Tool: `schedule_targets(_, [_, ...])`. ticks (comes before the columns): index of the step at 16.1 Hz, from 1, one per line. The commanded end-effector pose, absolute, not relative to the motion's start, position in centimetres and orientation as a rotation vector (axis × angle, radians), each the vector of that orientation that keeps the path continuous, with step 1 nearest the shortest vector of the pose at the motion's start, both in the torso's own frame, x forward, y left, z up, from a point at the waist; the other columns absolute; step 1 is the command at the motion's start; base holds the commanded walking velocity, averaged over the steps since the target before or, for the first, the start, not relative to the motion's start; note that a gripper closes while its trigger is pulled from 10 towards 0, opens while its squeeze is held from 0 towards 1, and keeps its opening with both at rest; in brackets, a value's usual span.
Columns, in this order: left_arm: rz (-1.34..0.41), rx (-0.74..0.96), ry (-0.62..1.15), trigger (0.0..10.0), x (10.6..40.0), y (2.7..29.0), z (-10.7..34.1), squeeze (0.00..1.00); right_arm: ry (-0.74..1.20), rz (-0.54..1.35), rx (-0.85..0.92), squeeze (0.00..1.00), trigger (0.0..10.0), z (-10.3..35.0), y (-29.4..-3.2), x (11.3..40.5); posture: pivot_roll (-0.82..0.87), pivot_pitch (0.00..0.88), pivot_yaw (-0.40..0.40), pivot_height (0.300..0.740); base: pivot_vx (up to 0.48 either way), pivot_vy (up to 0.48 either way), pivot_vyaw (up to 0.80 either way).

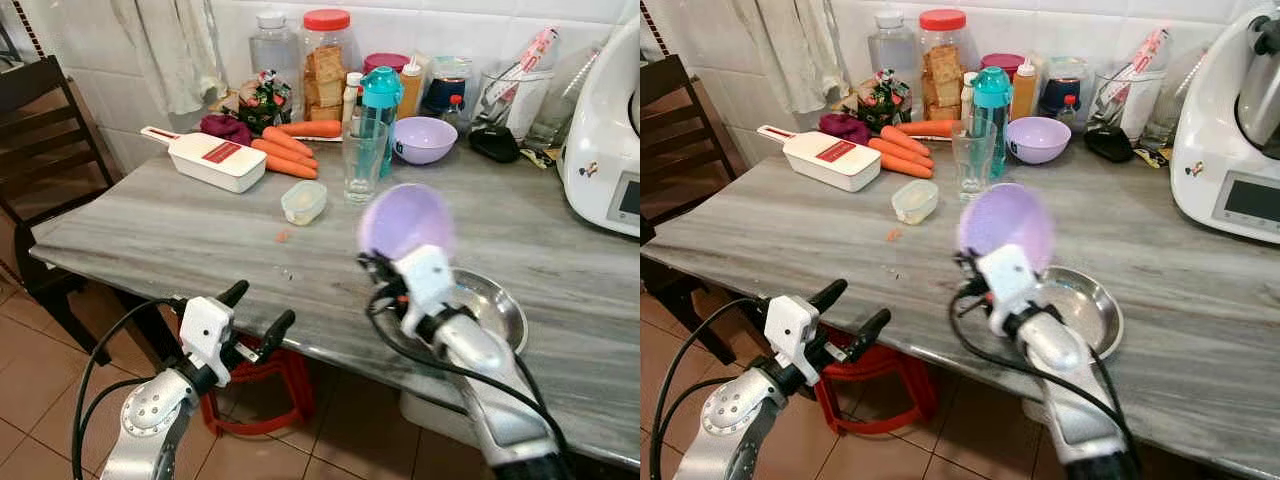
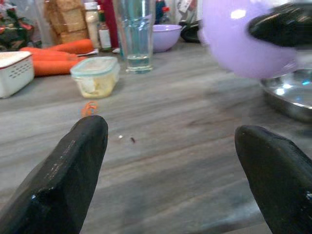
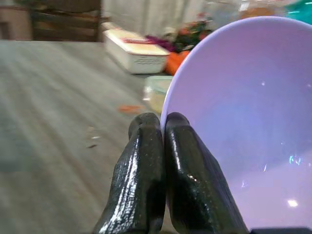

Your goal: Setting the table

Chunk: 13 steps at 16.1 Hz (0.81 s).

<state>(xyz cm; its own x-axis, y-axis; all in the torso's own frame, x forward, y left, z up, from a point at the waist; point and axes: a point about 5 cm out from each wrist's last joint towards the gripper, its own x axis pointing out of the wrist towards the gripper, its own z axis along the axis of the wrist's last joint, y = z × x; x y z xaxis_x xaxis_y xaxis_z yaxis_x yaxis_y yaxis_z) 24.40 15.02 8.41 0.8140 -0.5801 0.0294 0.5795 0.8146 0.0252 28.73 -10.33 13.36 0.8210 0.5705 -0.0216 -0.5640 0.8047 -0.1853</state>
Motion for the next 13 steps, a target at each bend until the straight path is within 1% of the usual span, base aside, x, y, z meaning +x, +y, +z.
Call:
schedule_targets(1, [-0.661,0.014,-0.053,10.0,24.2,14.7,8.7,0.0,-0.011,0.657,-0.19,0.0,10.0,13.3,-9.7,28.9,0.0,0.0,0.009,0.74,0.0,0.0,0.0])
schedule_targets(3, [-0.704,-0.013,-0.054,10.0,23.8,14.3,8.8,0.0,0.013,0.695,-0.222,0.0,10.0,13.1,-9.3,29.2,0.01,0.0,0.007,0.74,0.0,0.0,0.0])
schedule_targets(7, [-0.781,-0.031,-0.045,10.0,23.4,14.2,9.0,0.0,0.084,0.719,-0.261,0.0,10.0,12.3,-9.6,29.6,0.01,0.0,0.007,0.74,0.0,0.0,0.0])
schedule_targets(13, [-0.803,-0.04,-0.036,10.0,23.3,14.0,9.3,0.0,0.128,0.749,-0.288,0.0,10.0,11.7,-9.6,29.9,0.0,0.0,0.011,0.74,0.0,0.0,0.0])
